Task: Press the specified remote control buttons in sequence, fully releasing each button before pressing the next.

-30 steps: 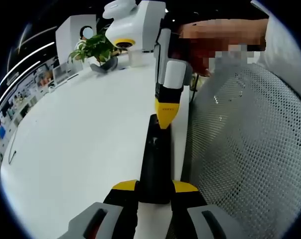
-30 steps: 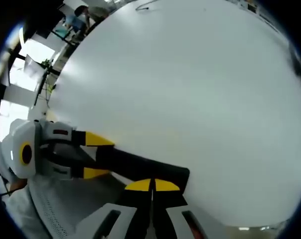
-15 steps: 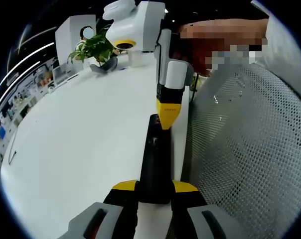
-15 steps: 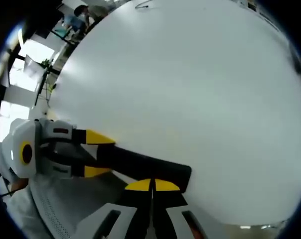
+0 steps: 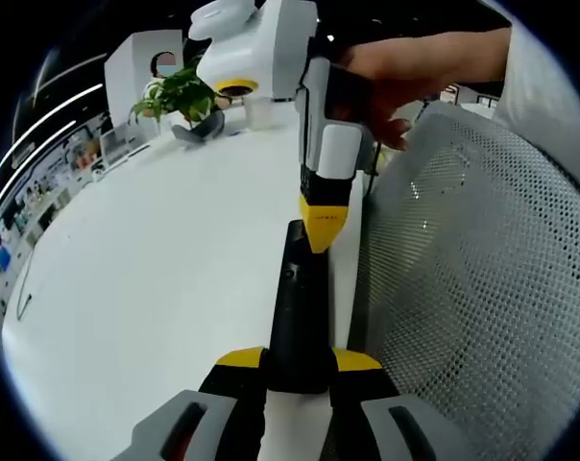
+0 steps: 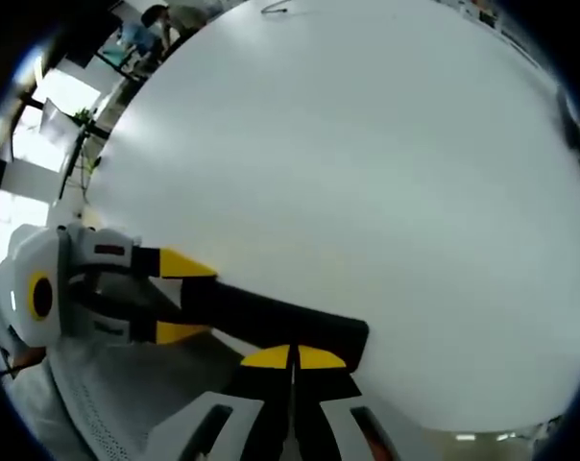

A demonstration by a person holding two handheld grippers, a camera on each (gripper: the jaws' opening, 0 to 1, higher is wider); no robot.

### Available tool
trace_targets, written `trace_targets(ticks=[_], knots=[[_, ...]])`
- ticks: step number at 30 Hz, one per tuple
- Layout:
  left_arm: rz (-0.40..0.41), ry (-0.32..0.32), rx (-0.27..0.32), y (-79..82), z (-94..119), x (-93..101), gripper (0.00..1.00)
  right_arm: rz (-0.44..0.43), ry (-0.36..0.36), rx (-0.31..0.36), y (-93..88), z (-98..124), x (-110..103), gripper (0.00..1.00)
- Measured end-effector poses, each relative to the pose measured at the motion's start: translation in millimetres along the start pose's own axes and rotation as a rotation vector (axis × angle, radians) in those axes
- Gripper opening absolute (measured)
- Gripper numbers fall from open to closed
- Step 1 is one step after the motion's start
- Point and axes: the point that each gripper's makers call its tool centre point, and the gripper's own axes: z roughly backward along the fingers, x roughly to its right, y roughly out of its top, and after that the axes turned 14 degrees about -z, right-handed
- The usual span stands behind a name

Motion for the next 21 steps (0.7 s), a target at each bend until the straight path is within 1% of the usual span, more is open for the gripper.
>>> trace_targets(ticks=[4, 9, 11, 15, 21], knots=[[0.002, 0.000, 0.000, 0.1, -0.1, -0.1, 0.24, 0.001, -0.008, 0.006, 0.4, -0.9, -0.4, 0.00], [0.009, -0.003, 0.002, 0.0, -0.2, -0.2, 0.24, 0.035, -0.039, 0.005, 0.1, -1.3, -1.5, 0.00], [0.009, -0.004, 0.002, -0.3, -0.4, -0.2, 0.24, 0.019, -0.045, 0.011, 0.5, -0.9, -0.2, 0.00], [0.003, -0.005, 0.003, 0.0, -0.1, 0.0, 0.24, 0.016, -0.042, 0.025, 0.3, -0.3, -0.2, 0.00], [-0.002, -0.002, 0.001, -0.1, -0.2, 0.0, 0.24, -0.009, -0.018, 0.010, 0.6, 0.8, 0.5, 0.00]])
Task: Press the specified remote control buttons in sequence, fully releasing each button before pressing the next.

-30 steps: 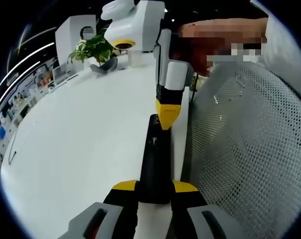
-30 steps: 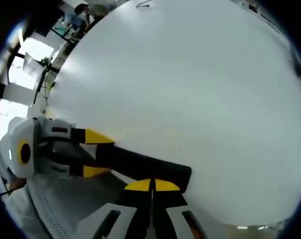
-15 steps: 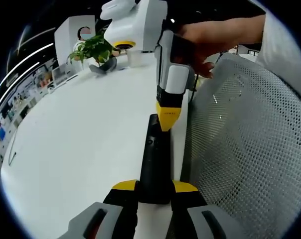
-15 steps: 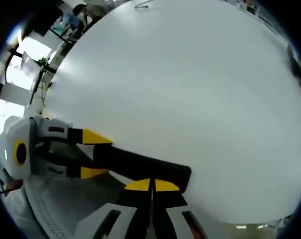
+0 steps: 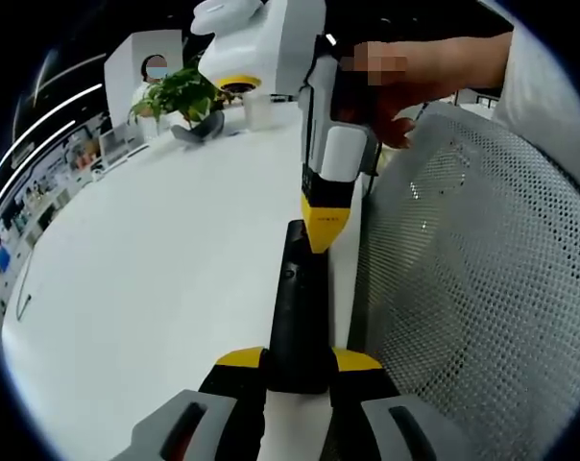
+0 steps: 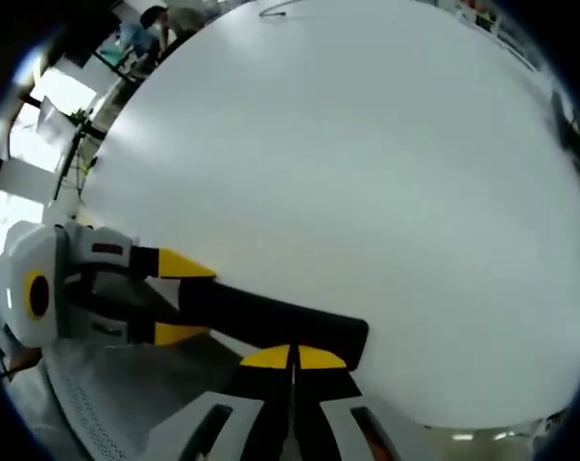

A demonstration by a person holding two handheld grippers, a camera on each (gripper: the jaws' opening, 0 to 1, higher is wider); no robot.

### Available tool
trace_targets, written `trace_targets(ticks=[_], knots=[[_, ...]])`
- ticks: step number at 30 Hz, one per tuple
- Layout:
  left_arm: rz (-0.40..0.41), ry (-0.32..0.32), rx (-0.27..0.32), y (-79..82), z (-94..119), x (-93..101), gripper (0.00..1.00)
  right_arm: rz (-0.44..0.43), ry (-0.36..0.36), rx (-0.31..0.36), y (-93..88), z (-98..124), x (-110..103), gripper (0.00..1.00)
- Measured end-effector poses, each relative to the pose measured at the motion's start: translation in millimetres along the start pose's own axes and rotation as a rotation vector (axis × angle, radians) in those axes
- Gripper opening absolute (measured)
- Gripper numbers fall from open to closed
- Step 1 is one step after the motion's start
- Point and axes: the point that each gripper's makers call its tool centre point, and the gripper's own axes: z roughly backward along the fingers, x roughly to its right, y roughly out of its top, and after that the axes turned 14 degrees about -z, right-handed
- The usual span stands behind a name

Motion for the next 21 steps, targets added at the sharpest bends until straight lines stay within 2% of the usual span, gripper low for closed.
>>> trace_targets(ticks=[7, 15, 21], knots=[[0.003, -0.002, 0.001, 0.2, 0.4, 0.3, 0.24, -0.033, 0.013, -0.011, 0.0, 1.5, -2.0, 0.00], [0.004, -0.003, 0.003, 0.0, 0.1, 0.1, 0.24, -0.056, 0.044, -0.007, 9.0, 5.9, -4.6, 0.00], [0.004, -0.004, 0.003, -0.1, 0.1, 0.3, 0.24, -0.039, 0.024, -0.020, 10.0, 2.3, -3.0, 0.00]])
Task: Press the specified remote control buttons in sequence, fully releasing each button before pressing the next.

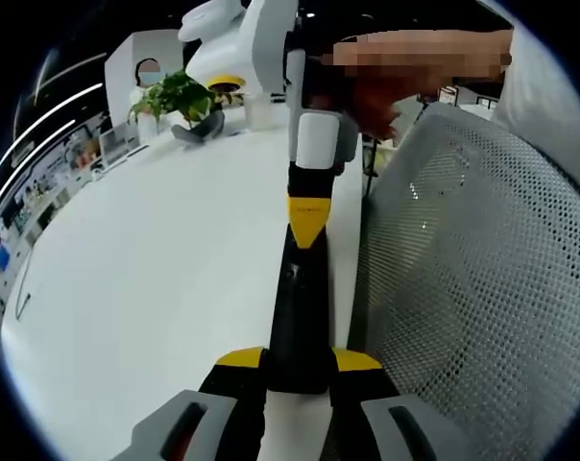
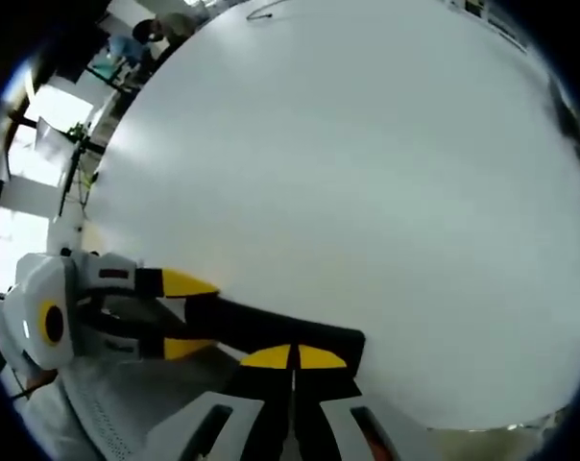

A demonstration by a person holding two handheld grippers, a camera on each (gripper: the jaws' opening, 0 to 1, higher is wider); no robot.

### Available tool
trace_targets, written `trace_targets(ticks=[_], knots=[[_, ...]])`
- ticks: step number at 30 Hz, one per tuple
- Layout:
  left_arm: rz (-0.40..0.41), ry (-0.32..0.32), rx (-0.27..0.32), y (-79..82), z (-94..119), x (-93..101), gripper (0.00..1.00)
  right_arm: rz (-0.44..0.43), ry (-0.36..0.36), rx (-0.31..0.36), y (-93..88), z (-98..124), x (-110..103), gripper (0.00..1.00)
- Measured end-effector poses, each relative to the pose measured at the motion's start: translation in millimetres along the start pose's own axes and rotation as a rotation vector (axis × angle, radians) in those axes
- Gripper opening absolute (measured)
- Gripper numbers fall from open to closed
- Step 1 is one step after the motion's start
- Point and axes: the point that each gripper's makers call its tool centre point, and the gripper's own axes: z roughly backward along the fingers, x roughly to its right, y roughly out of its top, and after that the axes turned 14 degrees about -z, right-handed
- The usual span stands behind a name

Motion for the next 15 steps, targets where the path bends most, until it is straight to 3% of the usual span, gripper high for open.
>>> trace_targets(ticks=[15], knots=[[0.006, -0.001, 0.004, -0.1, 0.1, 0.0, 0.24, 0.011, -0.015, -0.016, -1.7, -3.5, 0.5, 0.00]])
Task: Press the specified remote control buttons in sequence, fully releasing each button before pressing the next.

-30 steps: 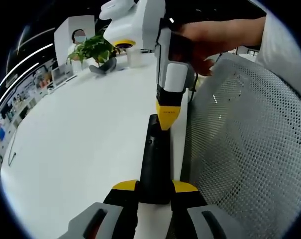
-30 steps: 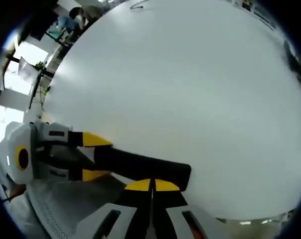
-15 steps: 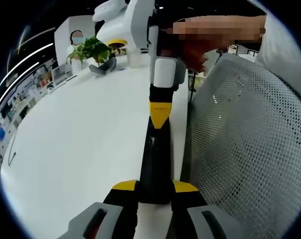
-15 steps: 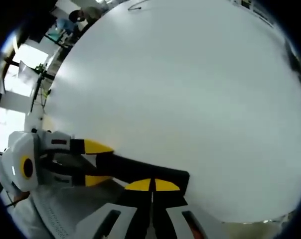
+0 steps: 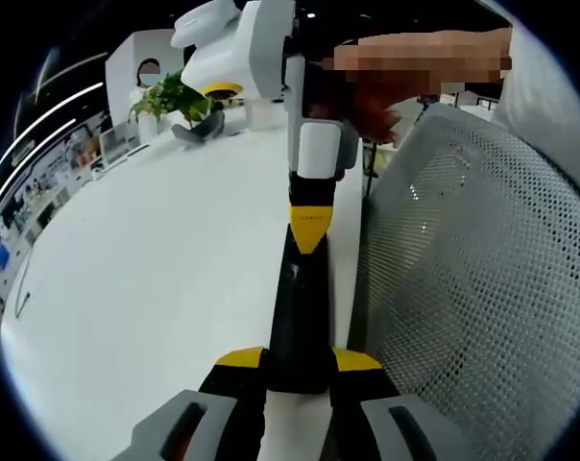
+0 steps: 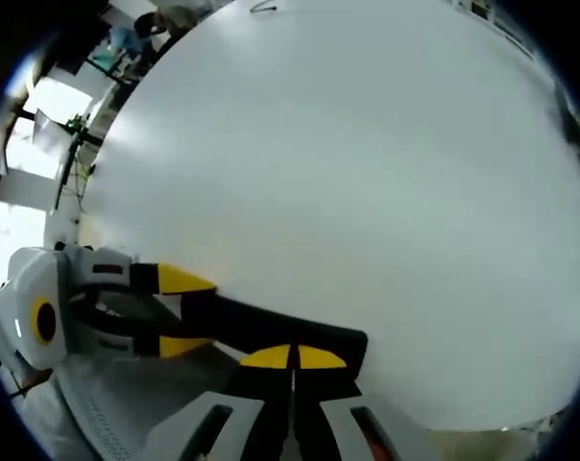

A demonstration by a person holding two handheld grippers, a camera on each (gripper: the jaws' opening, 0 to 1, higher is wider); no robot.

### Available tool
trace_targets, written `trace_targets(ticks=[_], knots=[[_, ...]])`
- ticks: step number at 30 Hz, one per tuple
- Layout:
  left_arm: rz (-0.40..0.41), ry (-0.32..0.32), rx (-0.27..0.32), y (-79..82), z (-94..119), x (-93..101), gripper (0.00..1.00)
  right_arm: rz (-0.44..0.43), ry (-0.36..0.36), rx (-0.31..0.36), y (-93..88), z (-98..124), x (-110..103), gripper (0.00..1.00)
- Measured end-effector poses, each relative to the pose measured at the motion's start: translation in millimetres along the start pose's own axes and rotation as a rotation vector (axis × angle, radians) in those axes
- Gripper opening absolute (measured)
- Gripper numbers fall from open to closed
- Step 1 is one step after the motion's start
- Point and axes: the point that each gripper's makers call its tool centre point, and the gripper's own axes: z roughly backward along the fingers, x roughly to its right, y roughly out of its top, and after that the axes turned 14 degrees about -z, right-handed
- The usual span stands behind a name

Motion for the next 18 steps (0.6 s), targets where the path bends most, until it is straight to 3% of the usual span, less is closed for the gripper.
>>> trace_targets(ticks=[5, 11, 18], knots=[[0.001, -0.001, 0.001, 0.2, 0.1, 0.1, 0.24, 0.007, 0.005, -0.001, 0.4, -0.8, 0.2, 0.00], [0.001, -0.001, 0.001, 0.0, -0.3, -0.2, 0.24, 0.004, 0.000, -0.052, 1.7, -1.8, 0.6, 0.00], [-0.002, -0.003, 0.000, 0.1, -0.2, 0.0, 0.24, 0.002, 0.012, -0.044, -0.1, -0.3, 0.0, 0.00]])
